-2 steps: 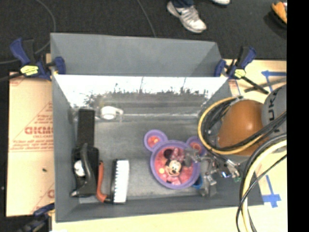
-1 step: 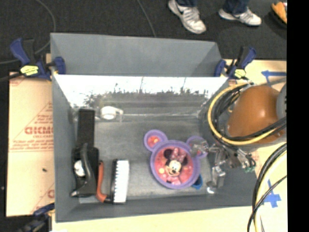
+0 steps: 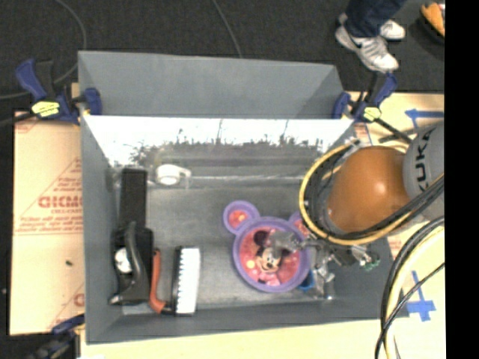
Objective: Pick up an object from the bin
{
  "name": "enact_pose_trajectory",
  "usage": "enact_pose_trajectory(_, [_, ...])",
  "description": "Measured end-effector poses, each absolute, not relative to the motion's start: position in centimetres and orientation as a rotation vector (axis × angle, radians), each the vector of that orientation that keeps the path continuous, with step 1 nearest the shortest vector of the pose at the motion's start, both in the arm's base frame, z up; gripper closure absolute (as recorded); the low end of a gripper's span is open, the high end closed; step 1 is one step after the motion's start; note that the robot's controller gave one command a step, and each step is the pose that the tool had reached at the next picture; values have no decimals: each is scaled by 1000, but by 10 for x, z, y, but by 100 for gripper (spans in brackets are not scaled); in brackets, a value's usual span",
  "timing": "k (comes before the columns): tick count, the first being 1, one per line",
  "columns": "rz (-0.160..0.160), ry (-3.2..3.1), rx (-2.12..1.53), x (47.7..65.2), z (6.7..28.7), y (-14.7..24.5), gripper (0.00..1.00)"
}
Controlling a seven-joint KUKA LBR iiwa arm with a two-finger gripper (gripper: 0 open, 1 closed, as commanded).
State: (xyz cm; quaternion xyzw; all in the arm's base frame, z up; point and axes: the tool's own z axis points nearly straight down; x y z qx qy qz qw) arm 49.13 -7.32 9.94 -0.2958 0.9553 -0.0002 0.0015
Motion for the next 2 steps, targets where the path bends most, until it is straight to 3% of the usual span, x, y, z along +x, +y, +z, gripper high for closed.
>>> enact_pose_trajectory(1, [-11,2954,-1027,486,71,-88,0])
enact_pose_trajectory(2, [-7,2908,-1164,486,71,-71,100])
